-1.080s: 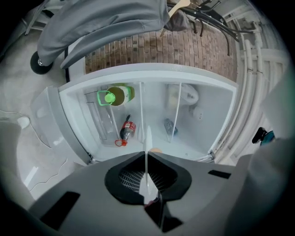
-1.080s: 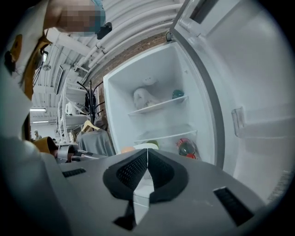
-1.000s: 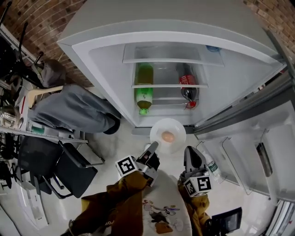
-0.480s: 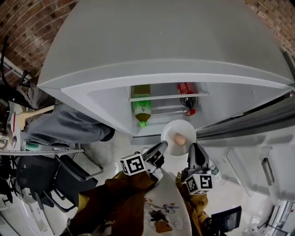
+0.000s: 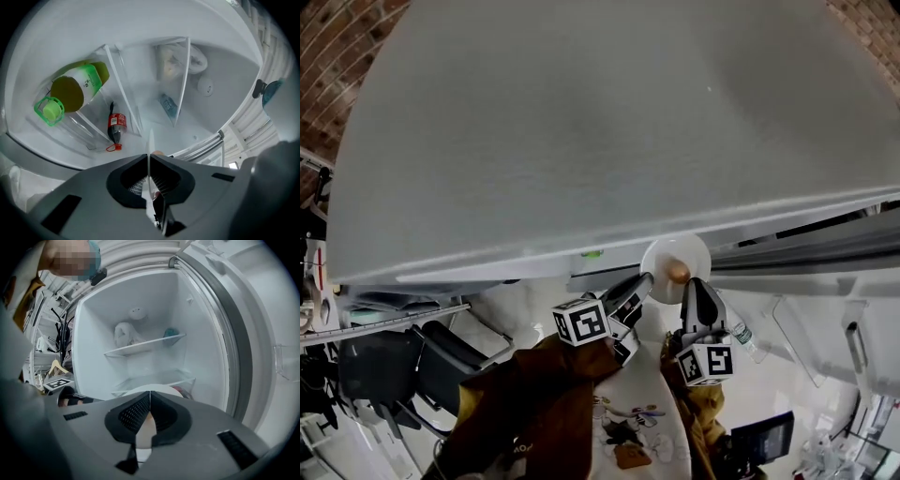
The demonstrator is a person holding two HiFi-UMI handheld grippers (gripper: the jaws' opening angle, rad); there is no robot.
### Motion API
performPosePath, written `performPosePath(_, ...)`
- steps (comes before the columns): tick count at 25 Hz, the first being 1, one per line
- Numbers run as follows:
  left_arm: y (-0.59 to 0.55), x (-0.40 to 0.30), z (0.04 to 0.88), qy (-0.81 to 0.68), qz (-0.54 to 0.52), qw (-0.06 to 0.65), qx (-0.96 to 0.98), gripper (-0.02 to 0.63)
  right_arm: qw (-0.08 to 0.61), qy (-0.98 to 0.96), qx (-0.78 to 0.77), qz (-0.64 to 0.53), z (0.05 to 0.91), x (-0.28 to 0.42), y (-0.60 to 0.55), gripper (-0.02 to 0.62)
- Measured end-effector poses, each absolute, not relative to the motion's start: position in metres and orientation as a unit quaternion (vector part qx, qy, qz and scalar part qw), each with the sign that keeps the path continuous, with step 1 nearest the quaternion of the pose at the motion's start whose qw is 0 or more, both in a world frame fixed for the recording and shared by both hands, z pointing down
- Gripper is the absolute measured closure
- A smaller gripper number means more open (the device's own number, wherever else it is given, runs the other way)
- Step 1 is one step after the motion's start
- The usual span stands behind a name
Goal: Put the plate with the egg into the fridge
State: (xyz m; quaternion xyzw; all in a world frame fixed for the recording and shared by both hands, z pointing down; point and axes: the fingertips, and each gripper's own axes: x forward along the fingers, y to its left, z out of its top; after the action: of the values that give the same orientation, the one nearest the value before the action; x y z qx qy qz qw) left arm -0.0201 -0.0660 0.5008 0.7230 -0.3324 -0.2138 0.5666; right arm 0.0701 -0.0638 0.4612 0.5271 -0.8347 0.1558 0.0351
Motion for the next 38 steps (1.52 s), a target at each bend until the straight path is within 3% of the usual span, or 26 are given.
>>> performPosePath(38, -0.12, -0.027, 0.498, -0.34, -0.271, 0.598, 0.673, 0.588, 0.008, -0.846, 0.515, 0.14, 0.446, 0.064, -0.089, 0.589)
